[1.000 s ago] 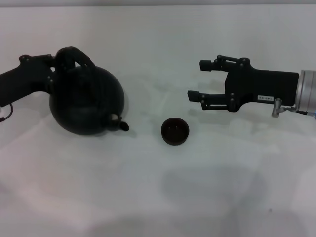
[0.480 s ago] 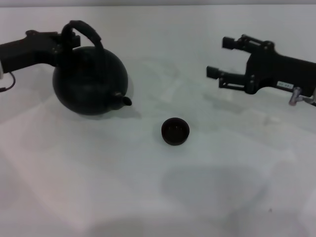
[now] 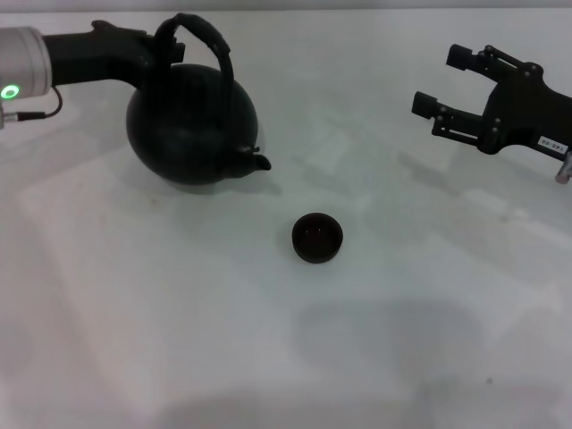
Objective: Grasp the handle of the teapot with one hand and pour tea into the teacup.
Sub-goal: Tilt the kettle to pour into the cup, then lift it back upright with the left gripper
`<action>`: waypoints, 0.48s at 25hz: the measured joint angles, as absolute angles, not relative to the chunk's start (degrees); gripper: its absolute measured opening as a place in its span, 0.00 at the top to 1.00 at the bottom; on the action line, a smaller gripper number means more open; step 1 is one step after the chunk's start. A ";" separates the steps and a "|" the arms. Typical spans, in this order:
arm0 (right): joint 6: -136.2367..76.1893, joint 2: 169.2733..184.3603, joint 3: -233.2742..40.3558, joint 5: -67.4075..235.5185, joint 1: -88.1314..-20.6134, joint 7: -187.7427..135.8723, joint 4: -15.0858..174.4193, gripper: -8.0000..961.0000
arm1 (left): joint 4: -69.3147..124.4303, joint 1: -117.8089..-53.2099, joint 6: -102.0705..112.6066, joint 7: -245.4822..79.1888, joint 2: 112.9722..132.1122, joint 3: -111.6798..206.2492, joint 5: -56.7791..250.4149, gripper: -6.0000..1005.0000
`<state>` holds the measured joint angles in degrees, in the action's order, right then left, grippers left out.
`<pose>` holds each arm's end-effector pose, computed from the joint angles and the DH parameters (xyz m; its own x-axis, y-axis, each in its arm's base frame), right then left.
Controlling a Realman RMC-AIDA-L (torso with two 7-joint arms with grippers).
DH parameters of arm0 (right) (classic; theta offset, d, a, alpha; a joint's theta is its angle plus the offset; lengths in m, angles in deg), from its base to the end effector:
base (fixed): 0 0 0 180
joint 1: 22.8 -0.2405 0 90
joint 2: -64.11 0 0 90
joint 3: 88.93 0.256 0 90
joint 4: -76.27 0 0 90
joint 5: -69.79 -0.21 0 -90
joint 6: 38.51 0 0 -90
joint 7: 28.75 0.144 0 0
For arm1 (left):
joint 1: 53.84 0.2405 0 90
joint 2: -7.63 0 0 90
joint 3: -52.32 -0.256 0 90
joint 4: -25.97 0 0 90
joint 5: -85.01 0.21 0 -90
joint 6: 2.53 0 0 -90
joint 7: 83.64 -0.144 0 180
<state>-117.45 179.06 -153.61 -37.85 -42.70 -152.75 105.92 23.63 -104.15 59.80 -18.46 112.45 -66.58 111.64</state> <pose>0.2870 0.3139 0.0040 0.7396 -0.0907 -0.6669 -0.4465 -0.8075 -0.3854 -0.2676 0.4198 0.0068 0.8288 0.3659 0.4233 0.5285 -0.7604 -0.3774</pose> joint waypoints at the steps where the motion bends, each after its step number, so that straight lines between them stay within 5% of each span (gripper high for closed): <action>1: -117.46 179.04 -153.48 -37.97 -42.54 -152.83 105.90 0.10 | 23.68 -104.60 59.49 -18.14 112.46 -66.99 111.65 0.88; 12: -117.25 178.98 -152.07 -38.29 -42.22 -153.63 105.36 0.10 | 24.92 -108.05 56.39 -20.02 112.21 -70.28 111.75 0.88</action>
<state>-117.25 178.98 -152.07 -38.29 -42.22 -153.63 105.36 24.92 -108.05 56.39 -20.02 112.21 -70.28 111.75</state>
